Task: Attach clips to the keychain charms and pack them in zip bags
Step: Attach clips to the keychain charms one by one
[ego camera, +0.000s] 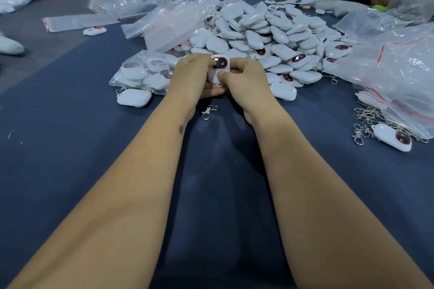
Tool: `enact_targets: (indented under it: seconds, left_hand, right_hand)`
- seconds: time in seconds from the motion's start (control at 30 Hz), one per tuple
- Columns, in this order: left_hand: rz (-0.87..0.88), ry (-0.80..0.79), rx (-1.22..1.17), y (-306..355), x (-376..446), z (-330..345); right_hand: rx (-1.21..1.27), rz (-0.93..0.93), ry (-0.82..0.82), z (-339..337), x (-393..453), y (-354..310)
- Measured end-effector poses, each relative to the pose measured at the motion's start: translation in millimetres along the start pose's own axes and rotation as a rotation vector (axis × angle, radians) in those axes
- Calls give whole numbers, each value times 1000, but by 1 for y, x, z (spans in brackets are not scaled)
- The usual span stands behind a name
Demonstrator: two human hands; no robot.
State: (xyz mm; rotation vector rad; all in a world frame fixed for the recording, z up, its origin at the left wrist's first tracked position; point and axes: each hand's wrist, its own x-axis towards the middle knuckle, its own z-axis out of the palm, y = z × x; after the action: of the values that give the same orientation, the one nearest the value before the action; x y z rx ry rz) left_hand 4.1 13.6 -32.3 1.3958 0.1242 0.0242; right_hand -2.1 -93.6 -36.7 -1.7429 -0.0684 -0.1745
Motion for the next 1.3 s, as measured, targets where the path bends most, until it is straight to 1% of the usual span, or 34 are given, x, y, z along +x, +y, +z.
enact_targets:
  seconds: [0.13,0.23,0.37,0.7,0.9,1.1,1.3]
  left_hand:
    - [64,-22,9,-2,-2,0]
    - [84,-28,10,-4,-3,0]
    - [97,-24,46,-5,-1,1]
    - [75,-31,30,-3,-3,2]
    - [104,-28,60,-5,-3,2]
    - [173,-8,140,-4,-4,2]
    - [202,-7,163,-3,-7,3]
  right_hand:
    - [80,29,-6,2,-1,-4]
    - [144,54,30,3,0,-4]
    - [103,53,52,4,0,-4]
    - [43,34,65,4,0,-2]
    - [103,59,66,5,-1,-5]
    - [87,62,75,5,1,-5]
    - [158,73,78,6,1,-4]
